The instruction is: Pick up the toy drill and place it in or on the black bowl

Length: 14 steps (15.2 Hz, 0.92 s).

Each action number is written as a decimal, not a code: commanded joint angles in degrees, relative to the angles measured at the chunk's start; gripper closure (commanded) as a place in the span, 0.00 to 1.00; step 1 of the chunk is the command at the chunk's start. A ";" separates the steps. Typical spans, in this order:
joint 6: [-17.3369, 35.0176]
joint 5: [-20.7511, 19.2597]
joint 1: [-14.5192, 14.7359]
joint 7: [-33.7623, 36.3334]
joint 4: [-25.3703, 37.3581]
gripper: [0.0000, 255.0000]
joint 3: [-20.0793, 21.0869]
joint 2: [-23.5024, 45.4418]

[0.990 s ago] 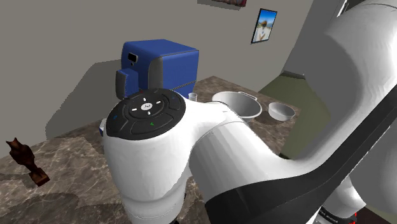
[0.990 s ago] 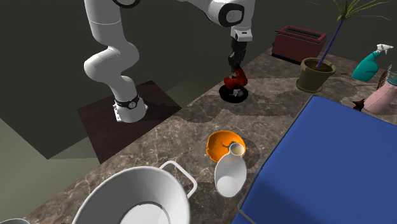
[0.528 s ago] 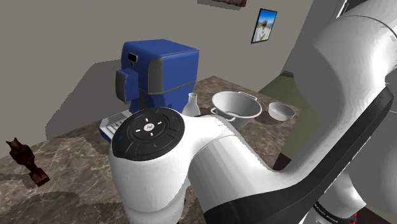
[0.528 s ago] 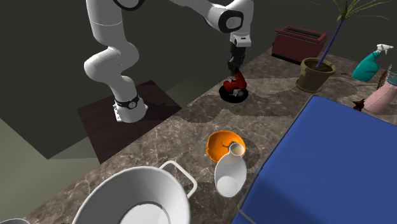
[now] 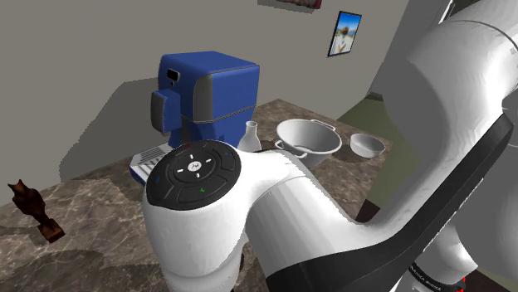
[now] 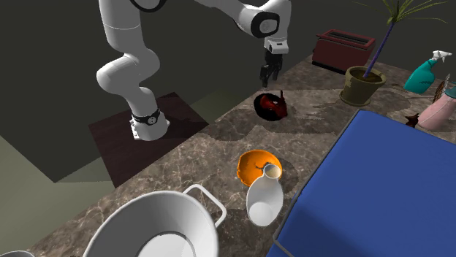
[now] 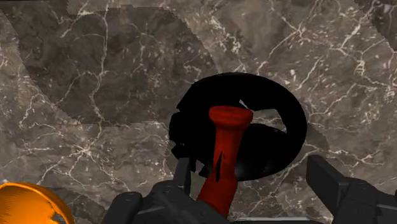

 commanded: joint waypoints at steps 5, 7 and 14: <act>-4.74 3.11 -0.88 -2.04 2.78 0.00 1.25 -3.07; -6.04 3.81 -1.02 -2.51 3.63 0.00 1.47 -3.77; -6.04 3.81 -1.02 -2.51 3.63 0.00 1.47 -3.77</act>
